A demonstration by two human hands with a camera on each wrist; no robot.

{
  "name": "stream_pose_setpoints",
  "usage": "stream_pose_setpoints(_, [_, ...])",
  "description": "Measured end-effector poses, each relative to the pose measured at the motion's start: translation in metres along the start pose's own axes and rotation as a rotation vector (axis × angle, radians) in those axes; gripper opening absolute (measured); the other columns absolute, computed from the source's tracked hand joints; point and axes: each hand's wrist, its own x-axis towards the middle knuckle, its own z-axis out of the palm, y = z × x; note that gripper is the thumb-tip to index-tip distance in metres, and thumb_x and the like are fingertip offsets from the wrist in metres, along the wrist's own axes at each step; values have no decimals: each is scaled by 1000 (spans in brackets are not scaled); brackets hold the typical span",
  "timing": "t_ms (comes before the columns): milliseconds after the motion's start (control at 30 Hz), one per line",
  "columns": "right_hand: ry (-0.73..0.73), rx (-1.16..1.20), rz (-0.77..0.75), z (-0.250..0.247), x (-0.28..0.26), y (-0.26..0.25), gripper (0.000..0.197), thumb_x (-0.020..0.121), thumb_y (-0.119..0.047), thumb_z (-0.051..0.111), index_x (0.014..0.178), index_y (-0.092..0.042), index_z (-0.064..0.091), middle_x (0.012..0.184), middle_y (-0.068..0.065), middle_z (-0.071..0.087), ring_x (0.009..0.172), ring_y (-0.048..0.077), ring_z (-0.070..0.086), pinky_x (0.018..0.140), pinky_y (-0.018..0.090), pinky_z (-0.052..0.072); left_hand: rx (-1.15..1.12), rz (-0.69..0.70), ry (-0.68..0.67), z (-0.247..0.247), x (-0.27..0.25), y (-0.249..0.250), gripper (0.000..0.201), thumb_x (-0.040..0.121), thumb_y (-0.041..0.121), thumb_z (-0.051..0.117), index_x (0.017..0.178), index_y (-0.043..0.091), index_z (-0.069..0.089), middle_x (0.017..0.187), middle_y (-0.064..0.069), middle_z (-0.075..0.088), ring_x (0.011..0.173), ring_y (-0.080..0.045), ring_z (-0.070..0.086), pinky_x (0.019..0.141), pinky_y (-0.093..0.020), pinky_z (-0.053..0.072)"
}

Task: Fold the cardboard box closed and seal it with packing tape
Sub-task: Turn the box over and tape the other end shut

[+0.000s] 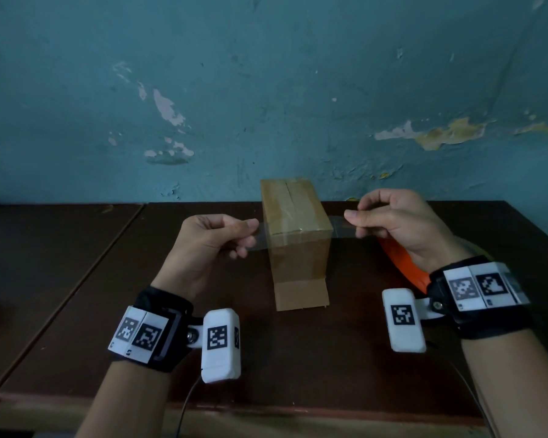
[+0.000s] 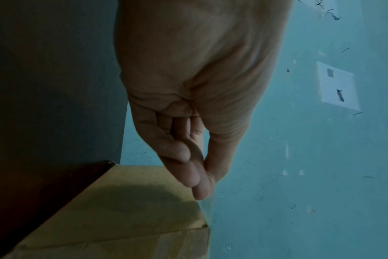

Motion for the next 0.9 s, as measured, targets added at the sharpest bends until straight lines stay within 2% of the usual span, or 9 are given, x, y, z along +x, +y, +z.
stream_pose_setpoints(267, [4,-25,70,8,2,8,22,82,-4,81,97,0,65,66,8,71,52,5,68,44,11,44,66,-36,-9,-3,-2,-8,19,75,20,79,73,3,71,67,-10,70,54,-12,58,50,-17,46])
stream_pose_setpoints(467, [-34,-58,102,14,4,17,20,85,-10,79,97,-3,65,67,11,73,49,0,64,45,10,43,122,-77,-23,-2,0,-15,25,74,25,78,76,1,72,70,-9,72,55,-10,60,51,-17,48])
stream_pose_setpoints(567, [-80,-64,140,20,4,23,22,83,-16,80,96,-6,66,67,7,74,56,2,68,48,11,45,147,-92,-20,2,1,-21,26,73,28,78,75,2,72,69,-8,73,54,-10,61,50,-17,48])
stream_pose_setpoints(733, [-106,8,148,29,1,27,23,91,-8,72,106,6,62,73,15,68,40,-3,57,43,9,41,145,-152,-35,7,2,-26,25,75,28,74,77,4,72,70,-6,73,55,-9,61,51,-17,50])
stream_pose_setpoints(900, [-109,-2,148,32,3,31,22,91,-11,72,105,5,63,75,15,69,38,-3,54,42,10,39,126,-188,-45,11,2,-30,18,84,21,71,78,5,71,72,-5,72,54,-7,60,50,-16,49])
